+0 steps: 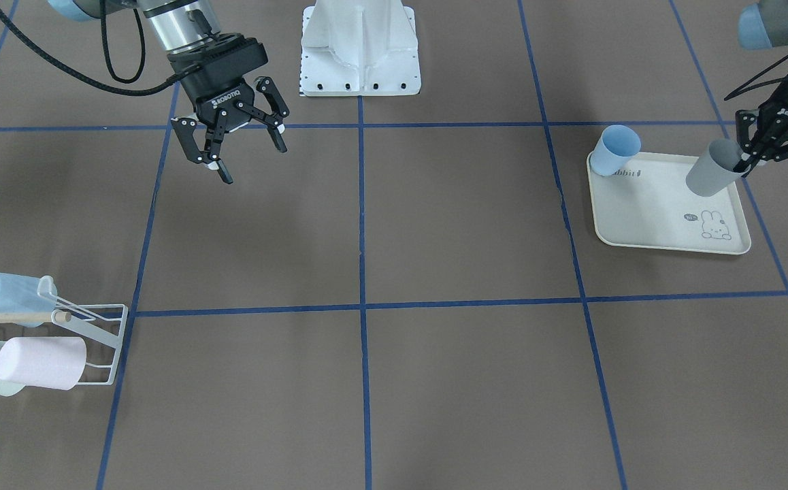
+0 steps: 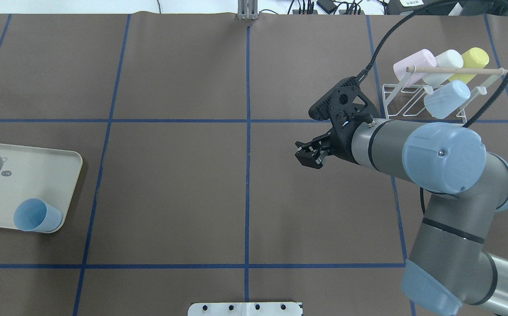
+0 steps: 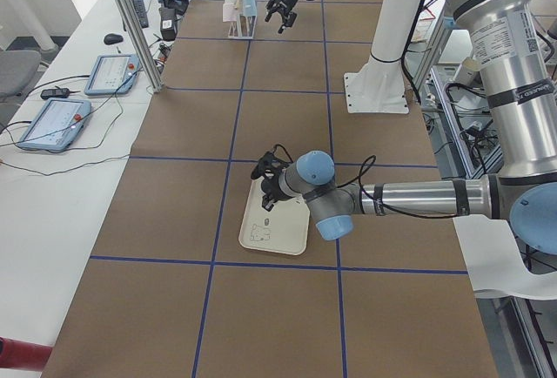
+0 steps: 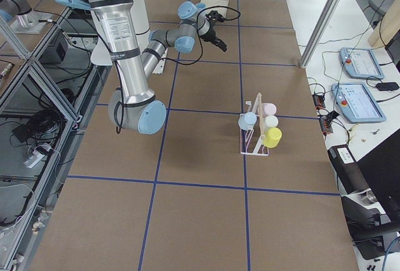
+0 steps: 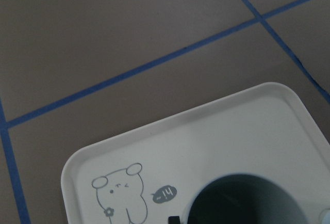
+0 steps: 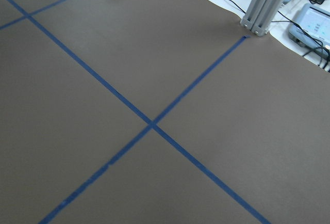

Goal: Transfer IKEA cup to right arm and place on rack

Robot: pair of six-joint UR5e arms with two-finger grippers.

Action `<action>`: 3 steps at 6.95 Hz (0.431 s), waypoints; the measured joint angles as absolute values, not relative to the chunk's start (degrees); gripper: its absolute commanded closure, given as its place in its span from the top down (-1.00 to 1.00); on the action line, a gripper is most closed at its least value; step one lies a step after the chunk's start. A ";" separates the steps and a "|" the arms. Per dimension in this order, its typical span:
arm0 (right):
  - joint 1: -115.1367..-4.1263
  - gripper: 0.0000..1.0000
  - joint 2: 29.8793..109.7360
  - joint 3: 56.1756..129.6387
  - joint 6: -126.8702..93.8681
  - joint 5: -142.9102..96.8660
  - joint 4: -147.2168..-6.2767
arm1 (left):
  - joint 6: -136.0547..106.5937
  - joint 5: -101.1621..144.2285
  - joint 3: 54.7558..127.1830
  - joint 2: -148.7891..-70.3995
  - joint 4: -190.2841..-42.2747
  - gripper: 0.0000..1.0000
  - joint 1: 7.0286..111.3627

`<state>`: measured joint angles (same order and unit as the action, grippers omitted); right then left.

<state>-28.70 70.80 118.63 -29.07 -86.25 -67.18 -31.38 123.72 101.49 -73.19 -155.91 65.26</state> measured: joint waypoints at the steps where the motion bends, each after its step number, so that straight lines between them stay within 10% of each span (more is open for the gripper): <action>1: -27.50 0.99 70.90 114.73 -28.97 -86.23 -58.17 | -36.58 125.75 105.50 -75.89 -151.79 -1.00 66.02; 3: -25.18 0.98 71.14 107.25 -27.97 -86.43 -40.19 | -51.13 130.50 112.23 -81.76 -147.83 -1.00 66.11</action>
